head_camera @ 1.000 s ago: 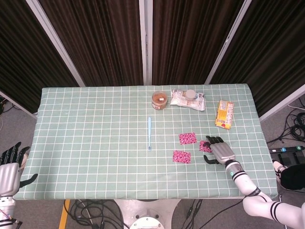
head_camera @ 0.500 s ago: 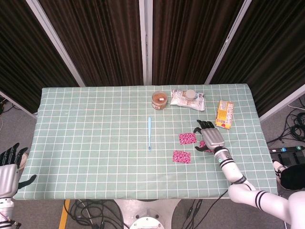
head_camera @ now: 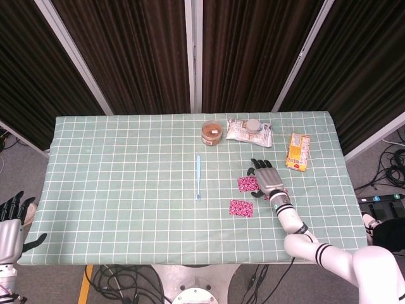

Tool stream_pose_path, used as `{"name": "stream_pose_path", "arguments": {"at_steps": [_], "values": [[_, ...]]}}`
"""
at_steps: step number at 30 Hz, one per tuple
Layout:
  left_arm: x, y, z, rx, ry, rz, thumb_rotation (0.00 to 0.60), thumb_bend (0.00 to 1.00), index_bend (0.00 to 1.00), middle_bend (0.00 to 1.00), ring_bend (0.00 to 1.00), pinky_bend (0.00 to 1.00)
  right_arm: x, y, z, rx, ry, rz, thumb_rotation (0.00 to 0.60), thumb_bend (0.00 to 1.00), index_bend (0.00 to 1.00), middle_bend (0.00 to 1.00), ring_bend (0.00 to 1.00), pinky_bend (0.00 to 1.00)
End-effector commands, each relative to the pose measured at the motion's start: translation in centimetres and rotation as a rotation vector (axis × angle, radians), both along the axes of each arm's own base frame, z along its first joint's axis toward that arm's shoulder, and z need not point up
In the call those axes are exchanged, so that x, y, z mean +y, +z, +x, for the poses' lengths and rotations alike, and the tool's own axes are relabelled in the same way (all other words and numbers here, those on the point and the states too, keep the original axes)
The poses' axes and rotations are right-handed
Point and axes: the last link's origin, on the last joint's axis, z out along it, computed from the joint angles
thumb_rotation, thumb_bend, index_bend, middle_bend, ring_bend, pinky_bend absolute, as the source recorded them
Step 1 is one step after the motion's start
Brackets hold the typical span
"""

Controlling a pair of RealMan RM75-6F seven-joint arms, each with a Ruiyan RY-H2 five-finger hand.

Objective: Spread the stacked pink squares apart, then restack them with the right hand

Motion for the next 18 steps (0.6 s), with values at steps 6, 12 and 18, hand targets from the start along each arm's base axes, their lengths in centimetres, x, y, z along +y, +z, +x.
{"name": "stream_pose_path", "arguments": {"at_steps": [6,12,18], "values": [[-0.06,0.03,-0.1,0.001,0.004,0.0,0.6,0.17,0.22,0.15,0.11,0.13,-0.42,-0.37,-0.26,0.017,-0.015,0.008,0.569,0.15,0.32,0.02,0.0,0.0],[-0.05,0.05,-0.05,0.001,0.001,0.002,0.6,0.17,0.22,0.15,0.11,0.13,-0.4,-0.3,-0.26,0.016,-0.013,0.006,0.574,0.15,0.35,0.03,0.0,0.0],[-0.09,0.05,-0.07,0.001,0.002,0.002,0.6,0.17,0.22,0.15,0.11,0.13,-0.12,-0.04,-0.35,0.014,-0.008,-0.002,0.567,0.16,0.41,0.05,0.0,0.0]]}}
